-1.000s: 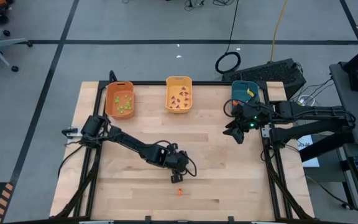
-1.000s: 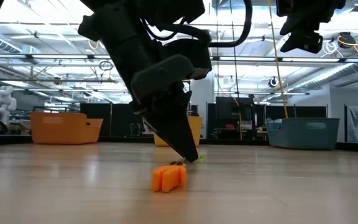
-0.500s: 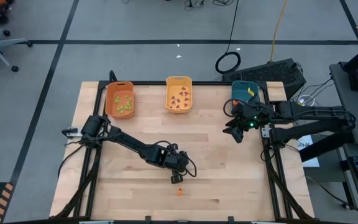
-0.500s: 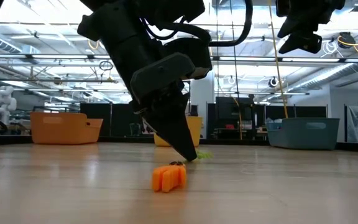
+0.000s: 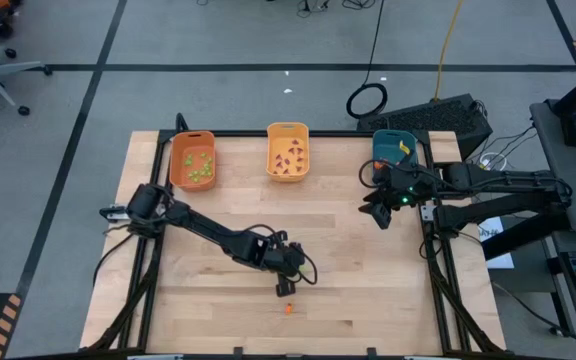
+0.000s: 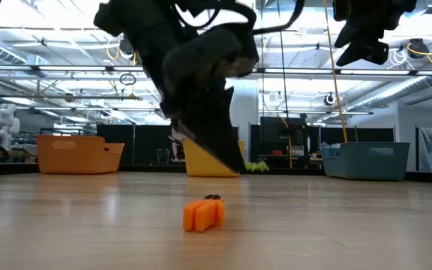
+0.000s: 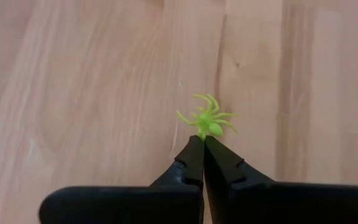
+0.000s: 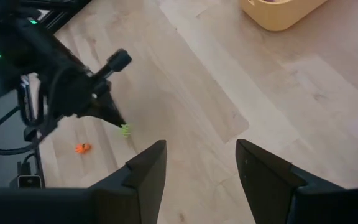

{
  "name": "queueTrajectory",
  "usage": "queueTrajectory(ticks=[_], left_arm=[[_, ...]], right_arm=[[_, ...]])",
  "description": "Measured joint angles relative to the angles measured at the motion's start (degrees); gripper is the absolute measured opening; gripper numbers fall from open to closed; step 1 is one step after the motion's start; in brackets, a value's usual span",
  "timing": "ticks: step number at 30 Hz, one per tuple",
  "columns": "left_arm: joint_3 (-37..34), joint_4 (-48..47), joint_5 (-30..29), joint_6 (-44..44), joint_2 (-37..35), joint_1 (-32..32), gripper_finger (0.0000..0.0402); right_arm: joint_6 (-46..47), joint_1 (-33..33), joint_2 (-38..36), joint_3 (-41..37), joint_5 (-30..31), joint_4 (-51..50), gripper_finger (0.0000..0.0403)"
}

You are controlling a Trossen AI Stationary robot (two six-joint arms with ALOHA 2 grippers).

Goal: Sort Halloween decoration
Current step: Put the green spider toy into the orange bin

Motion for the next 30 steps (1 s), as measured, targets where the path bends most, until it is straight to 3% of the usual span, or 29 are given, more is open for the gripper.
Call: queueTrajectory(ticks=[12,23,30], left_arm=[[0.0,-0.1,0.2,0.1,-4.6,0.1,0.0001],[0.1,-0.3,0.1,0.0,-15.1,0.4,0.0001],[0.1,-1.2,-6.5,-1.1,-23.1,1.6,0.0001]], right_arm=[[0.0,0.0,0.0,0.0,0.2,-0.4,0.0178],[0.0,0.0,0.0,0.0,0.2,-0.7,0.0178],[0.0,0.0,0.0,0.0,0.2,-0.6,0.0178]])
